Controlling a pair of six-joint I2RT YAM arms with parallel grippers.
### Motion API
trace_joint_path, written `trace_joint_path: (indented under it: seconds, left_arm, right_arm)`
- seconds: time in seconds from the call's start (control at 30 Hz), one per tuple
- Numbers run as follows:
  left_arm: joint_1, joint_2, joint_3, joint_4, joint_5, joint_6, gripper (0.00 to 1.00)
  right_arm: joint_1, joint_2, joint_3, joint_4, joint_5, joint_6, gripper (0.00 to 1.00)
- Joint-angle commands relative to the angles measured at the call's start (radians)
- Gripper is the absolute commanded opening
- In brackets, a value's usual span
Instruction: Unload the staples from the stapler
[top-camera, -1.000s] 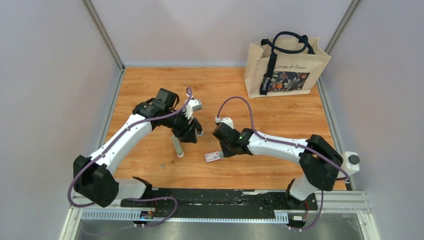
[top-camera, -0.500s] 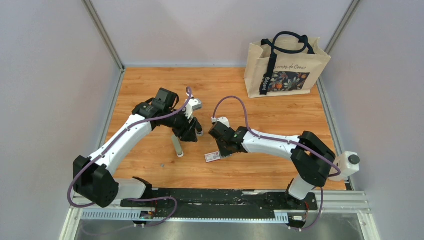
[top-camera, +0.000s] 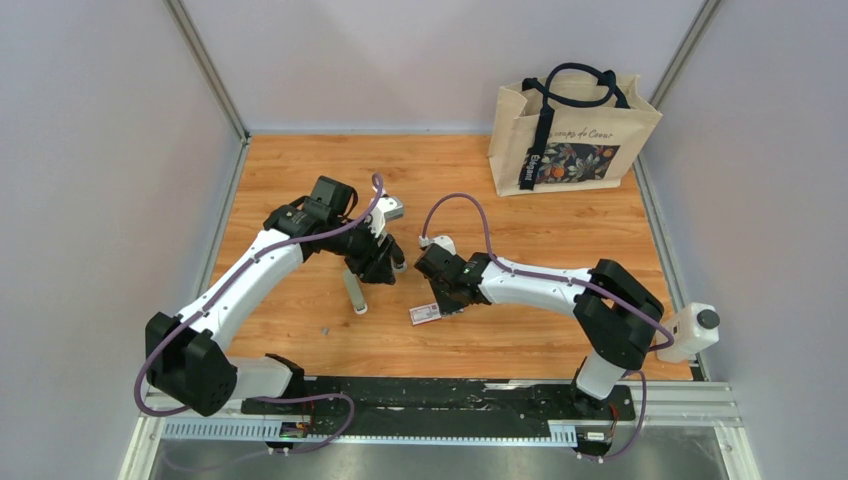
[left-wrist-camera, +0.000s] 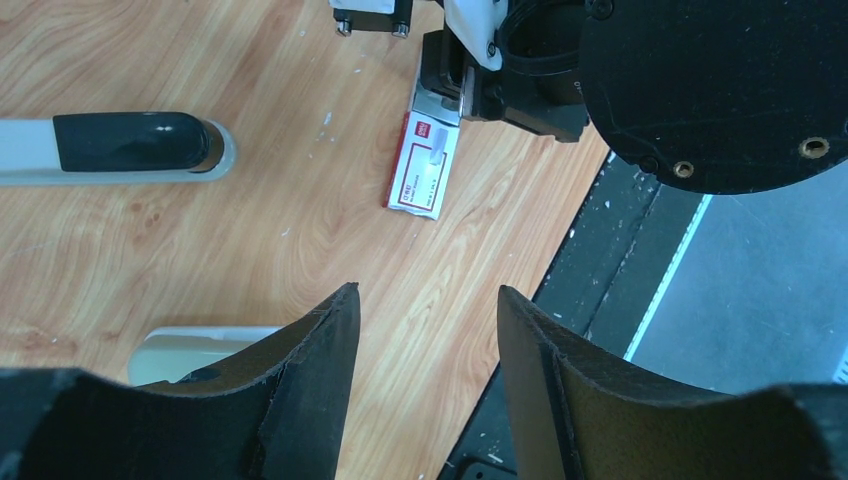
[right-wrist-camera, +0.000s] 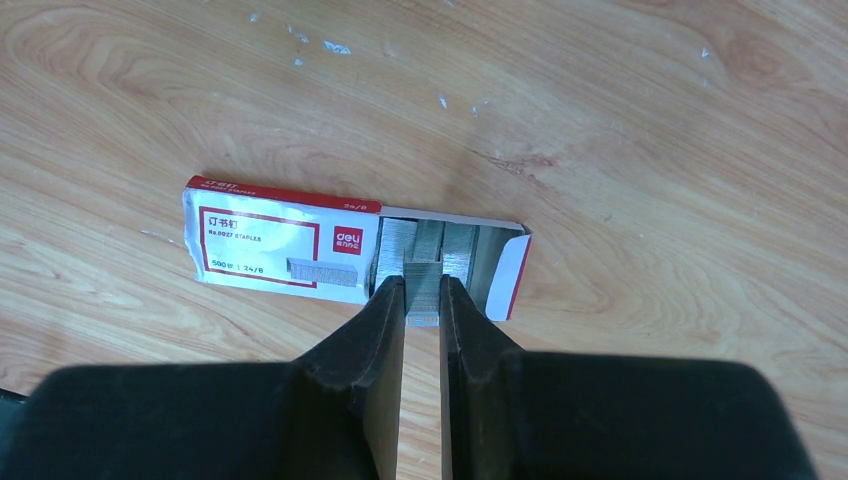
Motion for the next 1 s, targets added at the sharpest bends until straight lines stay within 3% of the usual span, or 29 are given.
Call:
trace_joint_path:
  seconds: [0.0, 0.97]
  left_arm:
    - [0.0, -0.031, 0.01, 0.019, 0.029, 0.009, 0.61]
    - [-0.002, -0.039, 0.02, 0.016, 0.049, 0.003, 0.61]
  right_arm:
    - [0.006, 0.004, 0.034, -0.002, -0.001, -0.011, 0.09]
    - [-0.017, 0.033, 0.039, -0.002, -0.036, -0.02, 0.1]
